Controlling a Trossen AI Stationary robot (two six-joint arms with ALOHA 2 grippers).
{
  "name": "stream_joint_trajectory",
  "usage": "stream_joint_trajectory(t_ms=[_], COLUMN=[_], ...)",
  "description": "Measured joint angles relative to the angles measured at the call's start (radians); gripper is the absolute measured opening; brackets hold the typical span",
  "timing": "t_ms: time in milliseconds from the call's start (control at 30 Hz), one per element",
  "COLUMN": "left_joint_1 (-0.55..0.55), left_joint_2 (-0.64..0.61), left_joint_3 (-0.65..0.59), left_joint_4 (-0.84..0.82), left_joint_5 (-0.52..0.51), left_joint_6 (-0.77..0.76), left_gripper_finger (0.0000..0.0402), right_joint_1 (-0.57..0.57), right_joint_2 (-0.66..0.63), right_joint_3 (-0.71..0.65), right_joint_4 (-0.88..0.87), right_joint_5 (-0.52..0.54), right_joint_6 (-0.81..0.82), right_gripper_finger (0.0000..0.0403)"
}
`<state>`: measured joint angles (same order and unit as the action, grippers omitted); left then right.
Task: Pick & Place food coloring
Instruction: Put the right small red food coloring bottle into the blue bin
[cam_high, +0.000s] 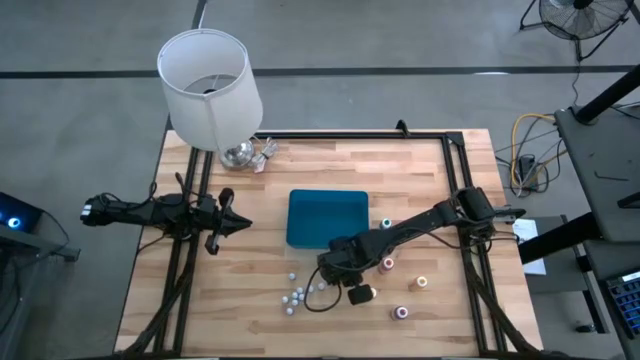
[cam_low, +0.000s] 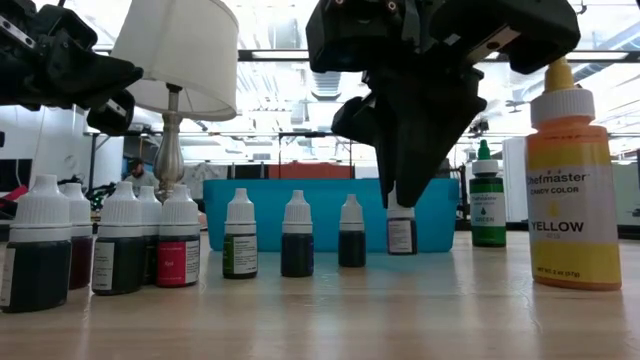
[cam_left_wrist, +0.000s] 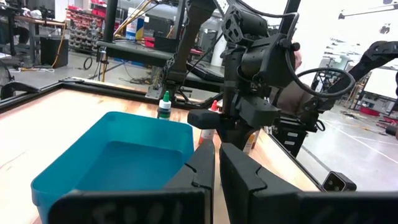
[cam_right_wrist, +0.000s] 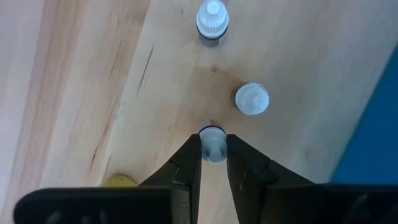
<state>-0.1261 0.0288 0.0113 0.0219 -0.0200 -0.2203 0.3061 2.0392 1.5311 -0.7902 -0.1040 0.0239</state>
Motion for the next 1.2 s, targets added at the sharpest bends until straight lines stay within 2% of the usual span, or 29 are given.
stream_joint_trajectory(t_ms=[467,667,833,1200], left_joint_1=[0.000,0.000,0.000,0.000], left_joint_2=[0.000,0.001,0.004,0.006], left_joint_3=[0.000,0.000,0.000,0.000], left_joint_4=[0.000,0.000,0.001,0.000], left_joint_5=[0.000,0.000,0.000,0.000], left_joint_6=[0.000,0.000,0.000,0.000], left_gripper_finger=[0.0000,0.0000,0.0000,0.0000], right_joint_1=[-0.036,-0.072,-0.112,-0.240], right_joint_2=[-0.080,-0.104,-0.105,-0.104], right_joint_3=[0.069,0.126,0.188,0.217], right_joint_4=[-0.066,-0.112,-0.176,-0.181], right_joint_5=[0.006,0.055,0.111,0.115], right_joint_6=[0.000,-0.027,-0.076,-0.093], right_gripper_finger=[0.0054,0.0054,0.0054,0.0054])
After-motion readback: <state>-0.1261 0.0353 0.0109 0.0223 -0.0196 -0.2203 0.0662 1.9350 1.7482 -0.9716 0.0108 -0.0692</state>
